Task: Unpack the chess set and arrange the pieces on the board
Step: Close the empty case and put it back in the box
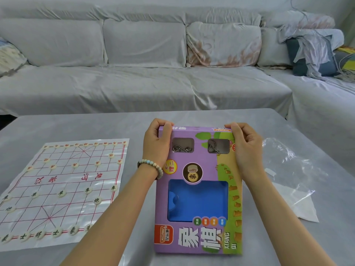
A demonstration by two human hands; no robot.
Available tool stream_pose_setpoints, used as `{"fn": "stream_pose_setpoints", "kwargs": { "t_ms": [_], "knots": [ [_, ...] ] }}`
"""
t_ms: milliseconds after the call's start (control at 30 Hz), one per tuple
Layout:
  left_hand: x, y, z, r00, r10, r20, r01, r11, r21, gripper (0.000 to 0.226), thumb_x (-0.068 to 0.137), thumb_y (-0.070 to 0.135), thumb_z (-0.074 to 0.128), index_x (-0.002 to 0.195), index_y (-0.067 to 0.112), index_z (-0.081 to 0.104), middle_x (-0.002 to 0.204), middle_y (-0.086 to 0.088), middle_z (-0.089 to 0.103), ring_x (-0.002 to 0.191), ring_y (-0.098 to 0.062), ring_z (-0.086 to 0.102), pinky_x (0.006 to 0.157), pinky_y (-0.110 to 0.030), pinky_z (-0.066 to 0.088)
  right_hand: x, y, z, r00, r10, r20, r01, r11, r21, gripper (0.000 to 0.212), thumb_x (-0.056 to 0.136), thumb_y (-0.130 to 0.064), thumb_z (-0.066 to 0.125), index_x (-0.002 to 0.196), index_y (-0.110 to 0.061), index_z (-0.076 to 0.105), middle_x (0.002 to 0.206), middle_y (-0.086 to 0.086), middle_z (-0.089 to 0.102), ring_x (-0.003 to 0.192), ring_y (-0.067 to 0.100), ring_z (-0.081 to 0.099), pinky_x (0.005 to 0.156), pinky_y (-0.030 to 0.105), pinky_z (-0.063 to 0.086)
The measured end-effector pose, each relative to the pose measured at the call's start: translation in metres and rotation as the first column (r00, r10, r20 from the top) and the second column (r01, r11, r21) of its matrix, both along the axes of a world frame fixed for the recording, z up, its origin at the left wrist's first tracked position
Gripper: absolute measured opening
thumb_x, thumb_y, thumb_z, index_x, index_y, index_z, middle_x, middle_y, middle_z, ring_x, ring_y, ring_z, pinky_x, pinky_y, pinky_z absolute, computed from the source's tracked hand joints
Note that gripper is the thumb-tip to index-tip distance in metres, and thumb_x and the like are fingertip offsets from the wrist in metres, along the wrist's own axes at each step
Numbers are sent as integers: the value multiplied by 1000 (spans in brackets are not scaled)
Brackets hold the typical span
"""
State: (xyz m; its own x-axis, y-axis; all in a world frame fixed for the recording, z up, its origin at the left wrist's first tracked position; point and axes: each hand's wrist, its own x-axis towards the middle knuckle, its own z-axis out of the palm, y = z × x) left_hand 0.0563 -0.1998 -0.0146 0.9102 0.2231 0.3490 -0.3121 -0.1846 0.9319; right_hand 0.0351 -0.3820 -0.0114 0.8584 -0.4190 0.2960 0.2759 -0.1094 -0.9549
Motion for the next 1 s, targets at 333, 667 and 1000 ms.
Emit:
{"fn": "stream_pose_setpoints", "kwargs": {
  "t_ms": [333,667,1000],
  "knots": [
    [-6,-2,20,971,30,238,-40,999,35,12,94,20,49,89,10,54,77,11,56,71,10,55,55,-6,41,-6,2,16,978,-27,208,38,998,-47,17,95,-17,52,90,-5,62,67,-14,65,60,2,59,53,14,46],
    [-6,1,11,977,54,207,-64,997,38,29,88,35,45,79,9,55,73,-1,61,67,-3,57,52,-12,44,-9,5,11,977,-45,208,67,993,-99,27,98,-22,48,81,-4,60,55,-13,58,52,1,51,48,13,39],
    [-5,4,1,978,6,207,-22,997,73,33,95,32,46,79,5,55,77,-12,62,71,-19,59,59,-26,49,-9,-11,5,984,174,45,-162,967,-198,29,75,-37,76,78,-17,55,73,-7,64,65,8,63,54,22,50]
  ]
}}
